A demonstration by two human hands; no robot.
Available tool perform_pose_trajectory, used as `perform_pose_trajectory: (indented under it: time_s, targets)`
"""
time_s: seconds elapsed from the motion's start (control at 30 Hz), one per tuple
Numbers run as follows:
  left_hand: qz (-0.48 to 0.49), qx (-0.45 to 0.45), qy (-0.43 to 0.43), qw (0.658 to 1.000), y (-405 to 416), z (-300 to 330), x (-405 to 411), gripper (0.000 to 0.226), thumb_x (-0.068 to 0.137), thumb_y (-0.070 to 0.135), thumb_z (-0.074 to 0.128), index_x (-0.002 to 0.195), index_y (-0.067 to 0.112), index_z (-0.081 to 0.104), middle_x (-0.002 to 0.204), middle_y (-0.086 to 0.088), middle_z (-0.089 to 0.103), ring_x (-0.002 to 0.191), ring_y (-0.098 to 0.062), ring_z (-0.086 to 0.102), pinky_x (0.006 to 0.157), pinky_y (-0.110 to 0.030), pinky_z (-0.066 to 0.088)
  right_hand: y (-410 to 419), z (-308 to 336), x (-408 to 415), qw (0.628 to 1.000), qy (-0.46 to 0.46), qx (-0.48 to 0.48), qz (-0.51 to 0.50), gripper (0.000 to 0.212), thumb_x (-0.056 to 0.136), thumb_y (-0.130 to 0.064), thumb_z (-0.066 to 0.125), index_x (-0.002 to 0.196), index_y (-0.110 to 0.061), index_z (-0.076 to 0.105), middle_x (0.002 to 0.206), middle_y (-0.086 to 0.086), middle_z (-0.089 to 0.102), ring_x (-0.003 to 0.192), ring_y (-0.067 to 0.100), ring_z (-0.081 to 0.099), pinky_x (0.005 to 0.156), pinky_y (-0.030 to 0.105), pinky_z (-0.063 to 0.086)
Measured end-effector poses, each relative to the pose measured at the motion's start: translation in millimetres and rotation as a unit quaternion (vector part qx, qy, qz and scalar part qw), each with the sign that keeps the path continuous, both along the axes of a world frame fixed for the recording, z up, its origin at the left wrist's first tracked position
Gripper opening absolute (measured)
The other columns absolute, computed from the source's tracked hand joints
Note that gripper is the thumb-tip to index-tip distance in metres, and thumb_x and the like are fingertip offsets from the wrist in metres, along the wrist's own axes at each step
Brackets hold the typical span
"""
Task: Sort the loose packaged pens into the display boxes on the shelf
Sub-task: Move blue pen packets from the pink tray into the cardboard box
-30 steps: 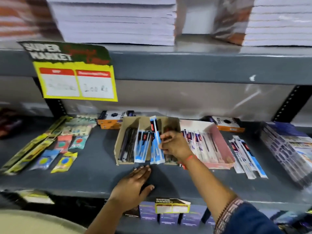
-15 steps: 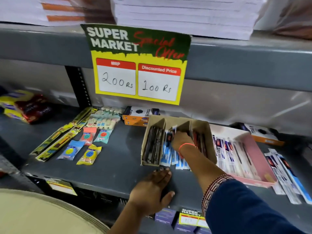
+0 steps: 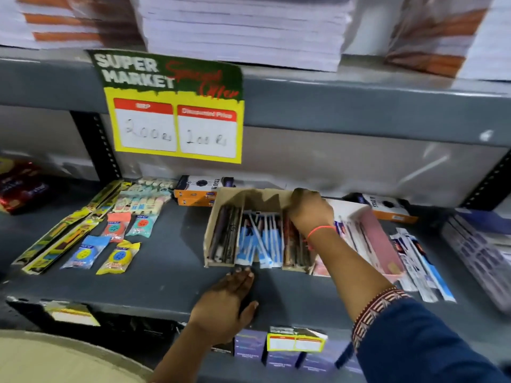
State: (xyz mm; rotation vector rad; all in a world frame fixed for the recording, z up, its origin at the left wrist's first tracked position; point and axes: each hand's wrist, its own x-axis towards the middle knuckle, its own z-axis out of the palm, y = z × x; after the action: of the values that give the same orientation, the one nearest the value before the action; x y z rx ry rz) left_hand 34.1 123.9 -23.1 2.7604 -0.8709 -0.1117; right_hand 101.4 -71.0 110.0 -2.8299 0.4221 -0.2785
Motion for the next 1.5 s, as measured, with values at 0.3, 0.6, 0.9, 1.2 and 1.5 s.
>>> perform_pose_trajectory:
  time_s: [0.3, 0.6, 0.9, 1.2, 1.5]
  targets:
    - [-0.093, 0.023, -0.052, 0.994, -95, 7, -14, 0.091, 0.092, 0.06, -0.005, 0.121, 0.006, 0.062, 0.13, -0.003, 0.055, 0.116, -0.017, 0.054, 0.099, -0.028, 0.031, -141, -28, -73, 0.974, -0.053, 0.091, -0.198, 0.033, 0.089, -0.013, 0.045, 0.117, -0.003, 0.06, 0.118, 0.025, 0.063, 0.11, 0.041, 0.06, 0.088, 0.044, 0.049]
    - [-0.111, 0.056, -0.014, 0.992, -121, 3, -13, 0.083, 0.096, 0.056, -0.001, 0.115, 0.014, 0.068, 0.124, 0.003, 0.06, 0.111, -0.012, 0.057, 0.098, -0.027, 0.029, -220, -80, -116, 0.936, 0.091, 0.104, -0.324, 0.041, 0.089, -0.017, 0.048, 0.127, -0.003, 0.054, 0.131, 0.021, 0.056, 0.122, 0.038, 0.052, 0.097, 0.046, 0.046]
    - [-0.101, 0.055, -0.012, 0.993, -119, -8, -14, 0.073, 0.097, 0.055, 0.008, 0.112, 0.019, 0.07, 0.119, 0.006, 0.063, 0.109, -0.012, 0.059, 0.095, -0.026, 0.035, -251, -89, -98, 0.9, 0.091, 0.264, -0.335, 0.039, 0.081, -0.009, 0.068, 0.116, 0.008, 0.062, 0.121, 0.024, 0.064, 0.11, 0.036, 0.062, 0.091, 0.037, 0.049]
    - [-0.106, 0.013, -0.049, 0.993, -122, -5, -13, 0.096, 0.083, 0.07, -0.012, 0.139, 0.014, 0.043, 0.145, 0.006, 0.029, 0.132, -0.006, 0.023, 0.11, -0.028, 0.012, -234, -58, -126, 0.811, -0.091, 0.523, -0.246, 0.004, 0.082, -0.002, 0.067, 0.084, -0.002, 0.065, 0.051, 0.002, 0.053, 0.041, 0.01, 0.044, 0.036, 0.015, 0.031]
    - [-0.093, 0.015, -0.069, 0.993, -120, -7, -16, 0.077, 0.098, 0.052, 0.005, 0.107, 0.015, 0.072, 0.114, 0.002, 0.067, 0.103, -0.013, 0.063, 0.085, -0.03, 0.046, -143, -52, -148, 0.714, -0.105, 0.691, -0.054, 0.037, 0.077, 0.009, 0.066, 0.049, -0.014, 0.059, 0.041, -0.004, 0.058, 0.035, 0.002, 0.046, 0.037, 0.009, 0.035]
